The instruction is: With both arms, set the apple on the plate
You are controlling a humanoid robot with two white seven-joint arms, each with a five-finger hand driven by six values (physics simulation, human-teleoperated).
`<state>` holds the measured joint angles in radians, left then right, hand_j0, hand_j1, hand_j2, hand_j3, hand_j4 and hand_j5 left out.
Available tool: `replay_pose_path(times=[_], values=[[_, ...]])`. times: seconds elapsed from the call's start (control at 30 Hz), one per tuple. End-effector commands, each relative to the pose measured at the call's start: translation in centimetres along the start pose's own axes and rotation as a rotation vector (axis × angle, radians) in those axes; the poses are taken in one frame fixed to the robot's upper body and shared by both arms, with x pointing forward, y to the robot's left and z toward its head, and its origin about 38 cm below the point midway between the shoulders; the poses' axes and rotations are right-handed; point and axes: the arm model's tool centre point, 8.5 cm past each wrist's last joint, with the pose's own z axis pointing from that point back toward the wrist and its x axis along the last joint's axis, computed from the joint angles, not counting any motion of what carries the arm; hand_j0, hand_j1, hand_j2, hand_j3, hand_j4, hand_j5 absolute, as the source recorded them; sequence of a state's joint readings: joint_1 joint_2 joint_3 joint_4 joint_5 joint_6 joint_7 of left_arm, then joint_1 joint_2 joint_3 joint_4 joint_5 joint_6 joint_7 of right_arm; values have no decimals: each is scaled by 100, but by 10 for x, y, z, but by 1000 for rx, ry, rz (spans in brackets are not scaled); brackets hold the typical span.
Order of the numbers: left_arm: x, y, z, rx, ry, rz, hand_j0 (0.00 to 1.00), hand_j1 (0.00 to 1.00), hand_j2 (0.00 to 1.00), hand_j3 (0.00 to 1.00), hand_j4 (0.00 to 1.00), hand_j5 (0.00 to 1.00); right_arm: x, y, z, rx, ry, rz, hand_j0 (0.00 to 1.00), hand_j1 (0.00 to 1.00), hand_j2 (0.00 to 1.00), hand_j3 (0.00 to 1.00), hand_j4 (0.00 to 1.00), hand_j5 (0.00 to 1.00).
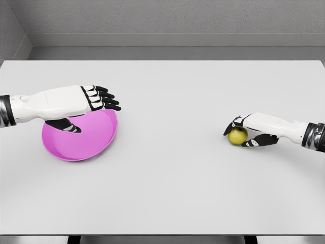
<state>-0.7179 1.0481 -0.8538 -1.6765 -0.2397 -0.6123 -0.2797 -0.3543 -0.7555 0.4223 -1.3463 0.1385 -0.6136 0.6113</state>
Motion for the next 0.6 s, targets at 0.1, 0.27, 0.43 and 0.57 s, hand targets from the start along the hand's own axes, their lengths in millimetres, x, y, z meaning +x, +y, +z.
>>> replay_pose_path(times=[0.1, 0.27, 0.43, 0.57], values=[[0, 1, 1, 4, 1, 5, 100, 100, 100, 100, 100, 100, 0, -4, 0, -10, -2, 0, 59, 59, 59, 59, 59, 59], [0, 1, 0, 5, 0, 5, 100, 100, 100, 100, 100, 100, 1, -6, 0, -12, -3, 1, 56, 56, 56, 56, 56, 56], [0, 1, 1, 4, 1, 5, 100, 100, 100, 100, 100, 100, 2, -11, 0, -30, -14, -5, 56, 56, 56, 56, 56, 56], [0, 1, 1, 4, 1, 5, 100, 100, 100, 100, 100, 100, 6, -17, -1, -48, -34, -6, 56, 56, 56, 56, 56, 56]])
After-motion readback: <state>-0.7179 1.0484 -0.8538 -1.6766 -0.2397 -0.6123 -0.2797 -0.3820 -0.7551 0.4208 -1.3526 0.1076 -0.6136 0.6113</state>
